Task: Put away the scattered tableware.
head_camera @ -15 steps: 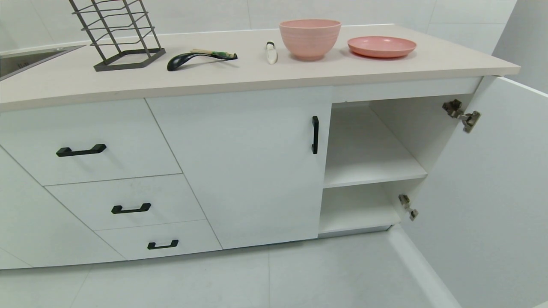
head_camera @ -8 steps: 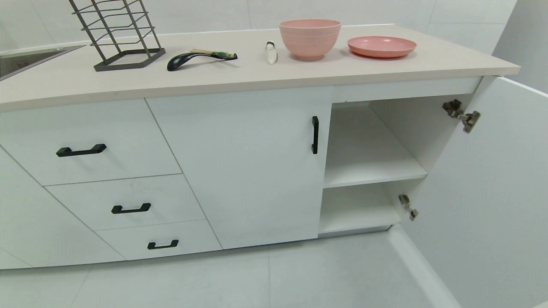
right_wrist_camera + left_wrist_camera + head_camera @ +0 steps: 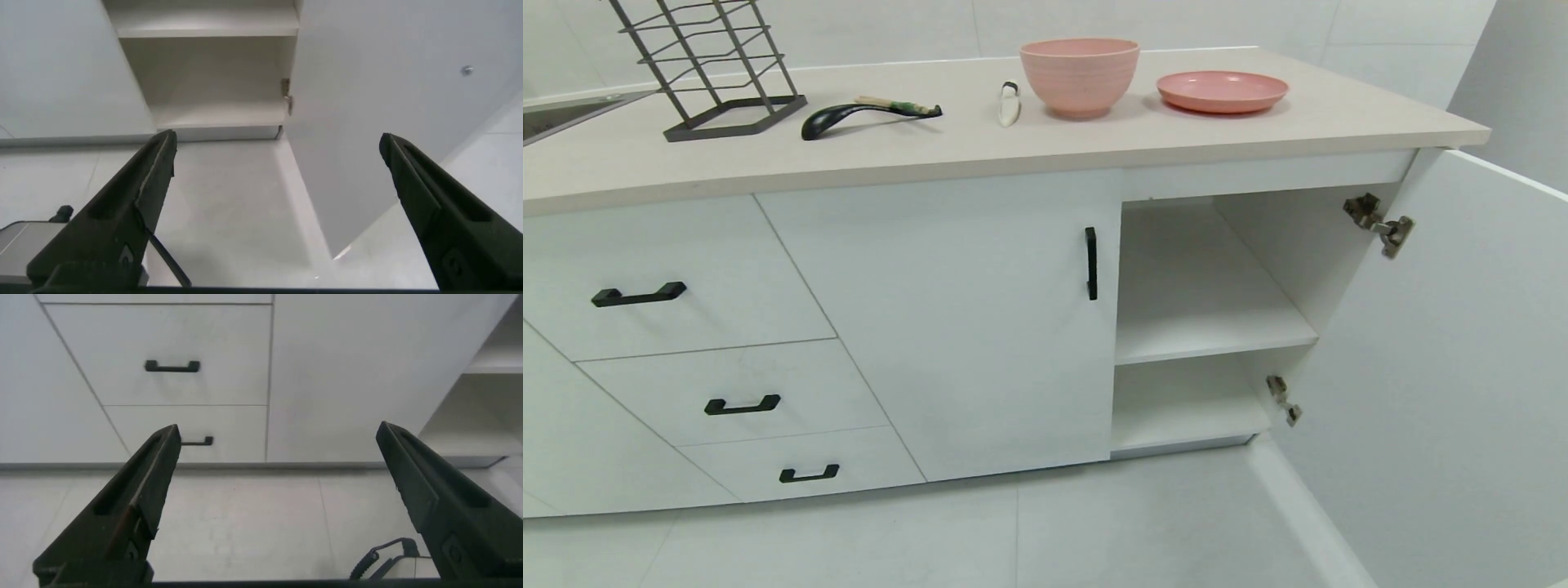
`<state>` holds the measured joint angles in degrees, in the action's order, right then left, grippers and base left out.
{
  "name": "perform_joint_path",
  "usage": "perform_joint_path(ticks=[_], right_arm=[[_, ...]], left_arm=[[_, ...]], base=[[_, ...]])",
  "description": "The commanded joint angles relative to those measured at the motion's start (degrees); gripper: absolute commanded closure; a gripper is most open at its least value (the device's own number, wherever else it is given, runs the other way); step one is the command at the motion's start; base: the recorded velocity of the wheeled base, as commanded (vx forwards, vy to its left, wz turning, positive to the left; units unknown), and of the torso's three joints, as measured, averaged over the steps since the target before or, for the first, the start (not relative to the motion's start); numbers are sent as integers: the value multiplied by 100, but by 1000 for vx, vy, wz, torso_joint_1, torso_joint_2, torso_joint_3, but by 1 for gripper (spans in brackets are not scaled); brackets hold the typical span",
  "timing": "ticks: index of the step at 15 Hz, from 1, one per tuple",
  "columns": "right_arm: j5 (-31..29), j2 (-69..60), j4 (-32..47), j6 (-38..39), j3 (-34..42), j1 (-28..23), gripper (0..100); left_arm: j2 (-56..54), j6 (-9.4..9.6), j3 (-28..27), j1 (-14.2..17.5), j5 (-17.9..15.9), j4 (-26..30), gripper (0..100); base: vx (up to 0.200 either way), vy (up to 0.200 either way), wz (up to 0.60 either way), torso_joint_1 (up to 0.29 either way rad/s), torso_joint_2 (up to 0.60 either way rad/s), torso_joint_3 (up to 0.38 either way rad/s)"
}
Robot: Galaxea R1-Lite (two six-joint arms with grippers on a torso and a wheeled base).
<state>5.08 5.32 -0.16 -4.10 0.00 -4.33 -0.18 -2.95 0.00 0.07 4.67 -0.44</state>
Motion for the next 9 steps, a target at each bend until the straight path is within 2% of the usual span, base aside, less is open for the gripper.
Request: perform_joint_path(ticks=[1,5,9], right_arm=[[1,13,-2,-3,0,-7,0],[1,13,-2,-3,0,-7,0],[10,22,-2,-3,0,-7,0]], left_arm=[[18,-4,0,1,-1,0,0],[18,-4,0,1,8,-9,0],[18,5,0,1,-1,0,0]], base=[[0,0,0,0,0,0],[0,0,0,0,0,0],[200,0,0,0,2,1]])
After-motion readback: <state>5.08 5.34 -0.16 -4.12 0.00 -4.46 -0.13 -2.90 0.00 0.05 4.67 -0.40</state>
